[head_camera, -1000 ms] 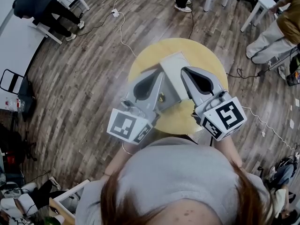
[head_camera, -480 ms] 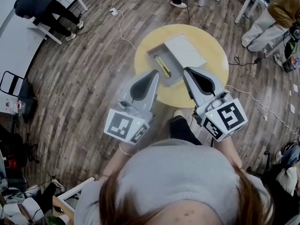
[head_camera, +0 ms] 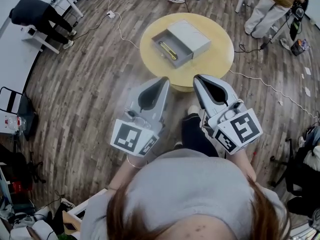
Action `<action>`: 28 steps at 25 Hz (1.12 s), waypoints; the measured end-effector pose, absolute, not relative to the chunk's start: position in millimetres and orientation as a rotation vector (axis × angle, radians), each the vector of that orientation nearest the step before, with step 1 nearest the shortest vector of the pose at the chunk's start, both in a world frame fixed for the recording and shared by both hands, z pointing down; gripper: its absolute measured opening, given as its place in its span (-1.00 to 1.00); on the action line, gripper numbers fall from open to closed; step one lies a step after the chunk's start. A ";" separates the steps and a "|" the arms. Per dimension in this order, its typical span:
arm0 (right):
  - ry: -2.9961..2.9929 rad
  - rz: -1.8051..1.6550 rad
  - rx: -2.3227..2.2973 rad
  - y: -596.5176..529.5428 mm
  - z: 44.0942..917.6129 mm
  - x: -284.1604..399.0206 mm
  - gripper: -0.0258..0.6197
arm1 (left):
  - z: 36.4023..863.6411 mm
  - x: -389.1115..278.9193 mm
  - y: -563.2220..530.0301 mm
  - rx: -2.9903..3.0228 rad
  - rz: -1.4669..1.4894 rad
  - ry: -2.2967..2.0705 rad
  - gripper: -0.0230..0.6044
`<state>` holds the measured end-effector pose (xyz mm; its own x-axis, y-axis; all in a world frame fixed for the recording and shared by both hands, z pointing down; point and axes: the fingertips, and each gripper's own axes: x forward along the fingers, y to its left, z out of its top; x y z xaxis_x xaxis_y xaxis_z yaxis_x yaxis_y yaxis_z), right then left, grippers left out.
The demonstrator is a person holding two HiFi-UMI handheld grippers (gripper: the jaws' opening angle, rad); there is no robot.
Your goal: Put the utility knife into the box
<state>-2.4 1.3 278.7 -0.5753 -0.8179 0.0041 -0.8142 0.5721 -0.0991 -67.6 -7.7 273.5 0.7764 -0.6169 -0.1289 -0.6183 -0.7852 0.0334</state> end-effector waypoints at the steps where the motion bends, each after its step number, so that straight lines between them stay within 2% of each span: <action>1: 2.737 -0.141 -1.440 9.6 277.5 -3.1 -0.91 | 272.5 -68.4 0.5 -2.955 0.211 1.016 -0.92; 13: 2.687 -0.136 -1.460 64.6 262.9 -4.0 -0.91 | 255.1 -64.1 52.0 -2.953 0.239 0.949 -0.92; 23: 2.666 -0.123 -1.433 85.1 250.6 18.0 -0.91 | 250.6 -34.1 75.3 -2.954 0.255 0.936 -0.92; 28: 2.681 0.011 -1.533 89.1 254.6 22.8 -0.91 | 252.3 -31.0 78.2 -2.950 0.256 0.951 -0.92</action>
